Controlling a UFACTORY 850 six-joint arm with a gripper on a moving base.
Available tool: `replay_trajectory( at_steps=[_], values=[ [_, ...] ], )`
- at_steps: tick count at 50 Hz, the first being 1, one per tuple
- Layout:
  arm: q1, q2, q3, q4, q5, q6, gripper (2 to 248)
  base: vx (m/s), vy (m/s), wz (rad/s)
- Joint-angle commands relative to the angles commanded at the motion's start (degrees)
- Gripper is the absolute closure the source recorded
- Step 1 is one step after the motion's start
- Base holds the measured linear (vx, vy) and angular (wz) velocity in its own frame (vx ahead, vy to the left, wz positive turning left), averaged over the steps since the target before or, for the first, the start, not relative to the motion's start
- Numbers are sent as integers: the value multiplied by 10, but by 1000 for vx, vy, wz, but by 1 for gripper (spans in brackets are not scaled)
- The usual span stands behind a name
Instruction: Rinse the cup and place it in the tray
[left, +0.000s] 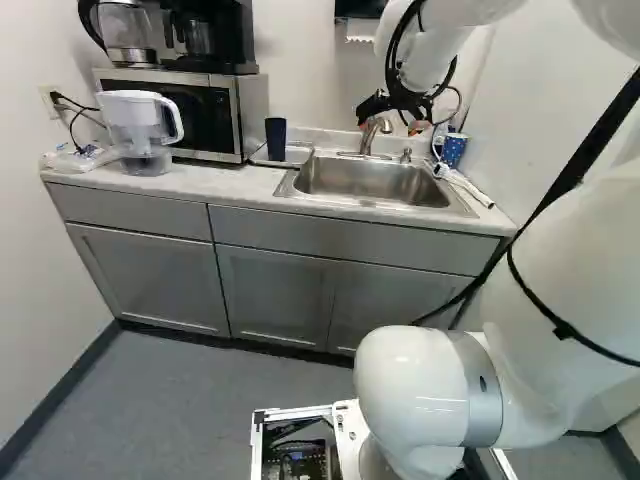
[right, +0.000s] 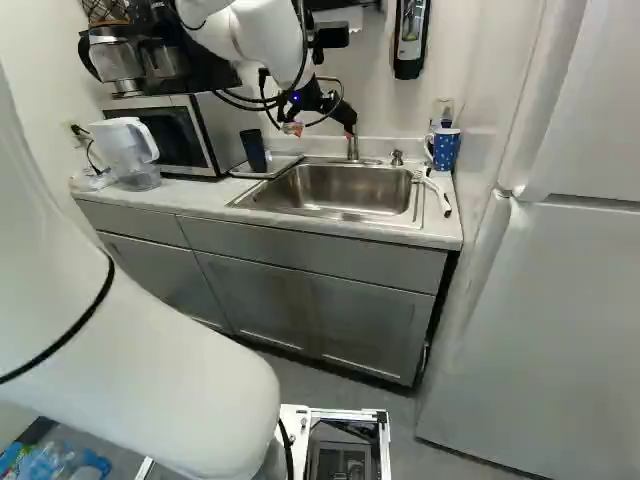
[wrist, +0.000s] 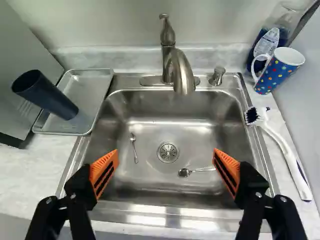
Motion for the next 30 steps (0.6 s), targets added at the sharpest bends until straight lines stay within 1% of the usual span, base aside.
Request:
replay_trajectory(
  at_steps=[30],
  values=[
    [0,0,0,0,0,0,3,-105,0,3]
  ],
)
